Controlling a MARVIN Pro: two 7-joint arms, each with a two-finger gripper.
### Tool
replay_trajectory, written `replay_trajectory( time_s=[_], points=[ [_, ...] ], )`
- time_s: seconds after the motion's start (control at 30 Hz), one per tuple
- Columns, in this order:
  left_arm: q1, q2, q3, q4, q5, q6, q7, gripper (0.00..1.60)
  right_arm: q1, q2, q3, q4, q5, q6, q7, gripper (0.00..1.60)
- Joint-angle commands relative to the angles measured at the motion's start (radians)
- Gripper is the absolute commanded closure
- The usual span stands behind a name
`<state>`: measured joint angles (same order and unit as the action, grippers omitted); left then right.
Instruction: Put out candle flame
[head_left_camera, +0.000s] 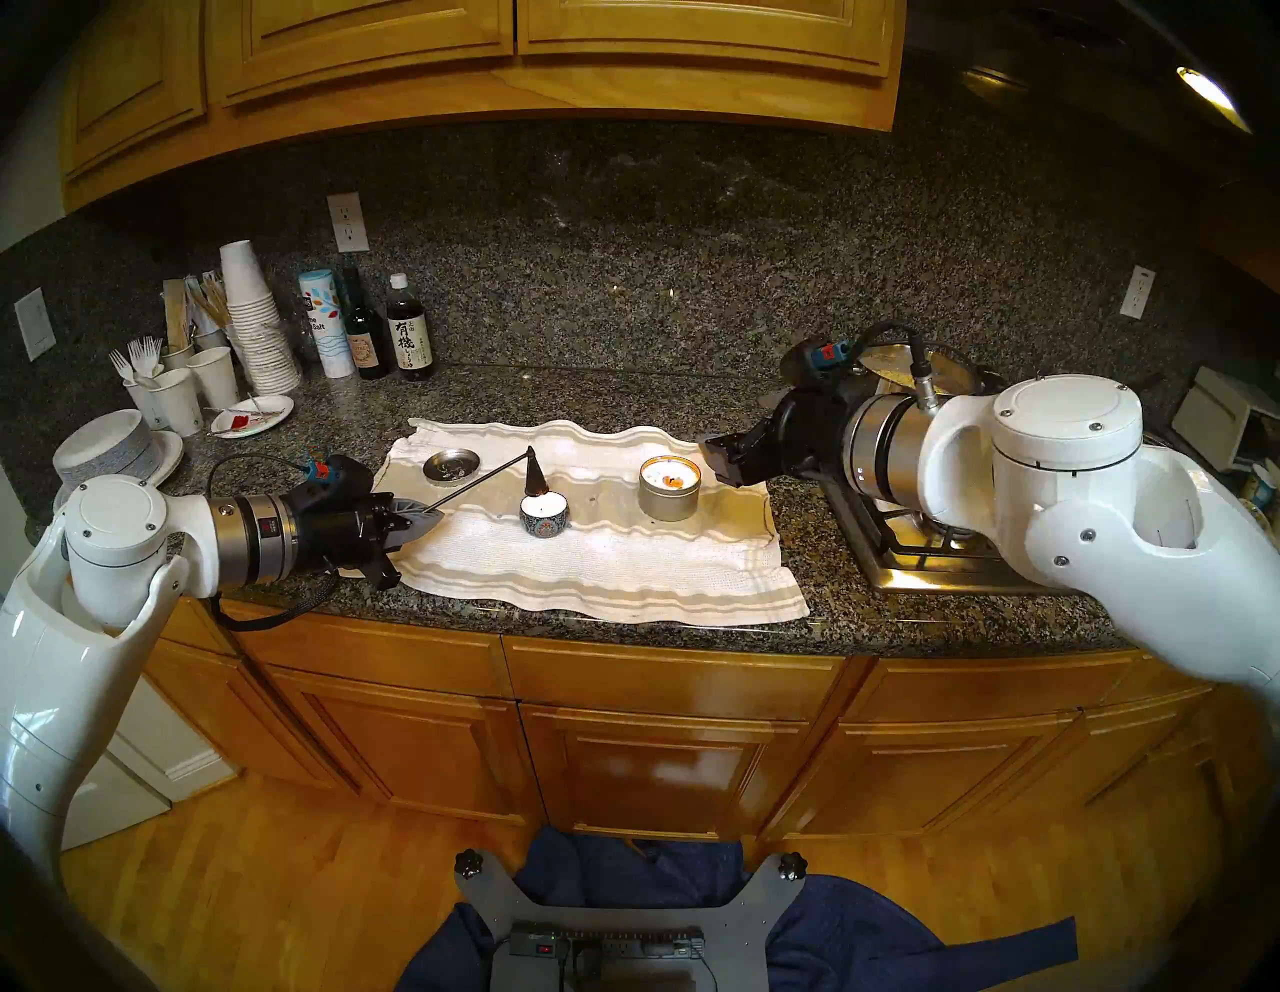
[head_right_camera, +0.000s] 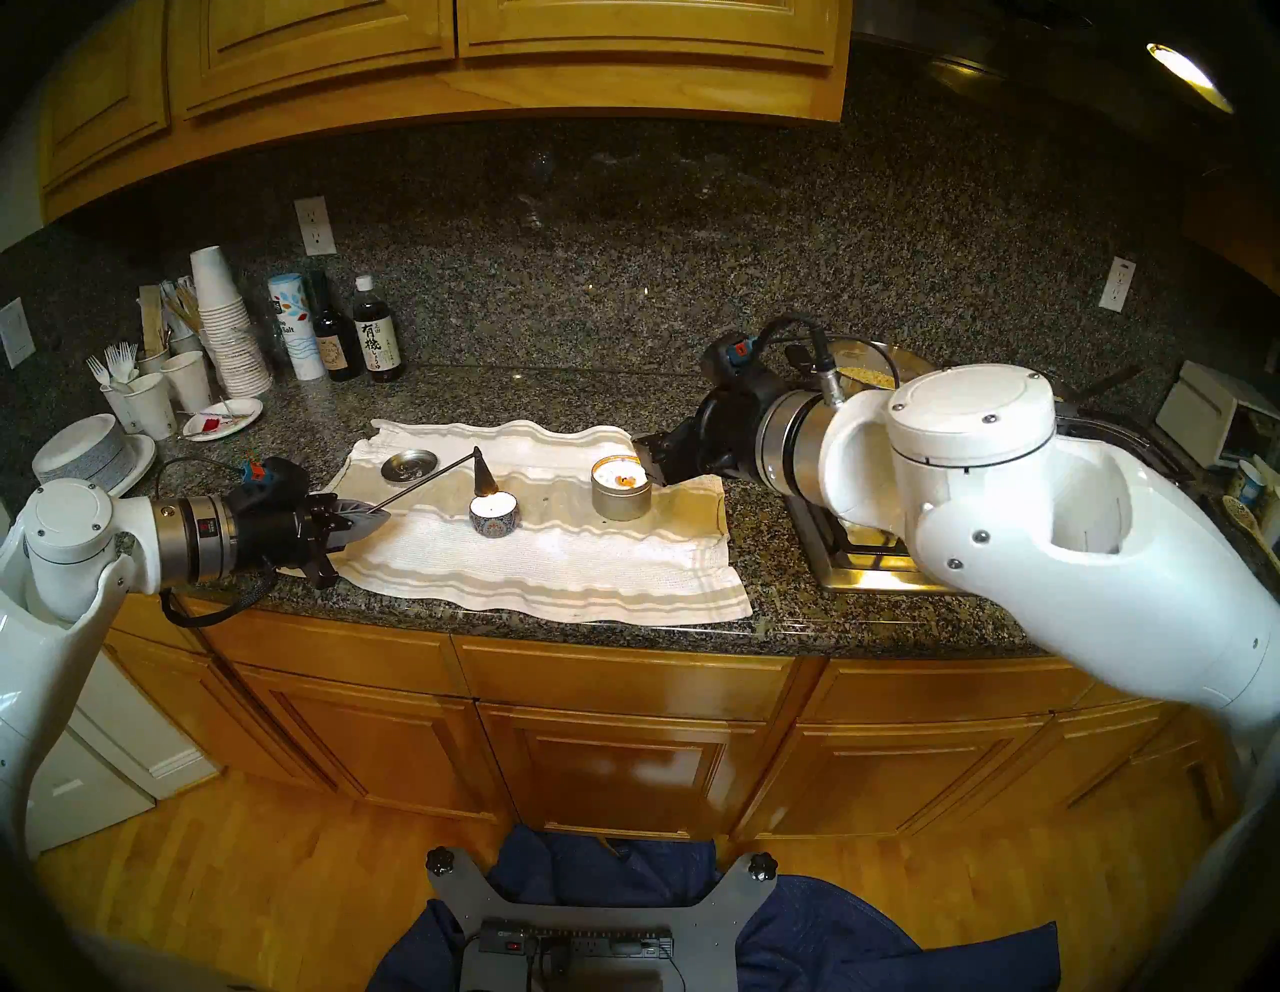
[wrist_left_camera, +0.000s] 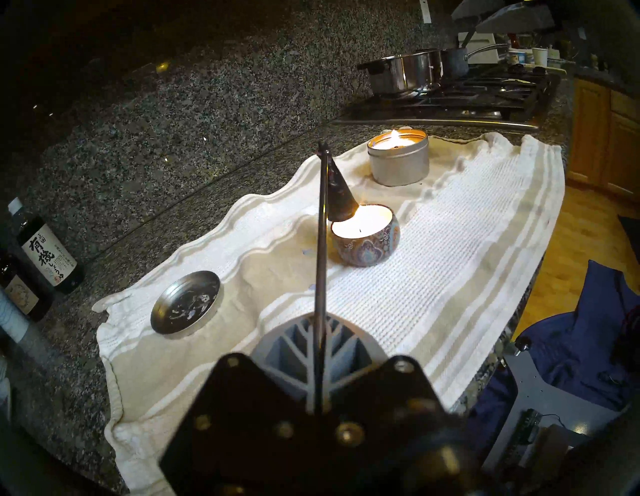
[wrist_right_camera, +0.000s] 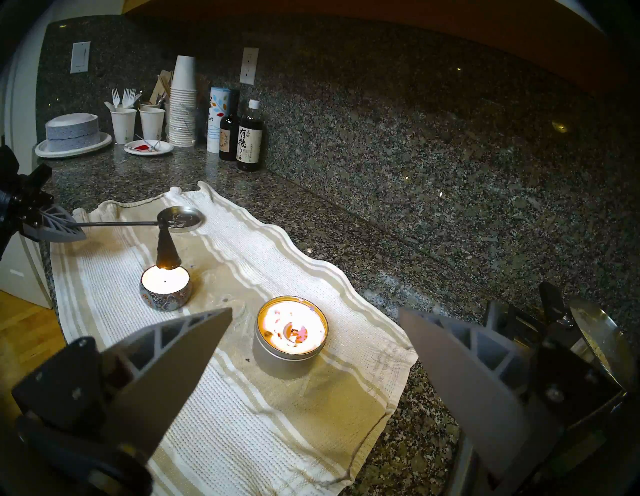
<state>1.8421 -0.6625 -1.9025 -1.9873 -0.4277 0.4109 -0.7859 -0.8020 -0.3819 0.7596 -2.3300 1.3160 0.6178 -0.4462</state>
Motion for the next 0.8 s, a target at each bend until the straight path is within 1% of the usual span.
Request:
replay_trajectory(
  time_s=[0.0, 0.13, 0.3, 0.57, 0.67, 0.77],
  points=[
    [0.011, -0.003, -0.044, -0.039, -0.02, 0.012, -0.015, 1.6, 0.025, 0.001, 0.025, -0.001, -0.005, -0.007, 0.0, 0.0],
    [0.026, -0.009, -0.053, -0.051, -0.011, 0.024, -0.011, 1.6, 0.025, 0.001, 0.025, -0.001, -0.005, -0.007, 0.0, 0.0],
    [0.027, -0.016, -0.048, -0.051, 0.001, 0.026, 0.0, 1.6, 0.025, 0.001, 0.025, -0.001, -0.005, -0.007, 0.0, 0.0],
    [0.011, -0.011, -0.027, -0.047, 0.014, 0.019, 0.012, 1.6, 0.025, 0.001, 0.025, -0.001, -0.005, -0.007, 0.0, 0.0],
    [0.012, -0.001, -0.018, -0.052, 0.028, 0.015, 0.014, 1.6, 0.025, 0.001, 0.025, -0.001, -0.005, -0.007, 0.0, 0.0],
    [0.014, -0.003, -0.013, -0.056, 0.035, 0.015, 0.017, 1.6, 0.025, 0.001, 0.025, -0.001, -0.005, -0.007, 0.0, 0.0]
  ],
)
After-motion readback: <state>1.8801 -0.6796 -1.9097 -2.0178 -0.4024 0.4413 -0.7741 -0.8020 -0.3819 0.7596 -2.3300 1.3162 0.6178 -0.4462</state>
